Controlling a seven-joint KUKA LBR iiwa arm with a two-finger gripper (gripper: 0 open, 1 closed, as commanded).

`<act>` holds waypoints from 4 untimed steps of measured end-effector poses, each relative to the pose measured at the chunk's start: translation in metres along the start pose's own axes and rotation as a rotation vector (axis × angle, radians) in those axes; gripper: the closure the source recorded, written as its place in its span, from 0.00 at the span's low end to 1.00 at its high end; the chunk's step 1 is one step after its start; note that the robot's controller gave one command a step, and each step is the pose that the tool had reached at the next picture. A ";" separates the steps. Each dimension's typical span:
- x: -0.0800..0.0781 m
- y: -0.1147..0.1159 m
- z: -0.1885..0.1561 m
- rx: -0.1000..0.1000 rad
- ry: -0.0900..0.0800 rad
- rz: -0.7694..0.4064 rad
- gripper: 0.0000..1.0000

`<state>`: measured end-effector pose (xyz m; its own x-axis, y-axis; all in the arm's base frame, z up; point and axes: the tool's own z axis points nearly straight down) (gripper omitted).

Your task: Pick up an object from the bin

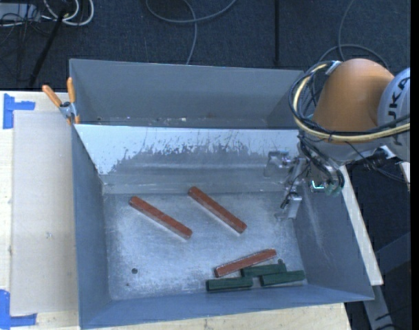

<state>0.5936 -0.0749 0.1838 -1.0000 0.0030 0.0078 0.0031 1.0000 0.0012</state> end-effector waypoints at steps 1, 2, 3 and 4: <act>-0.012 0.073 0.118 -0.001 0.001 -0.093 0.00; 0.019 0.098 0.084 0.000 -0.007 0.022 0.00; 0.039 0.087 0.085 0.000 -0.005 0.250 0.00; 0.057 0.080 0.115 0.000 -0.005 0.394 0.00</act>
Offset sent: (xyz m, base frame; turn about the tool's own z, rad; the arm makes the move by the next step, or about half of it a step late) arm 0.0127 0.0702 -0.1138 -0.0876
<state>0.5363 0.0052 0.0697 -0.9221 0.3871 0.0024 0.3871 0.9221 -0.0004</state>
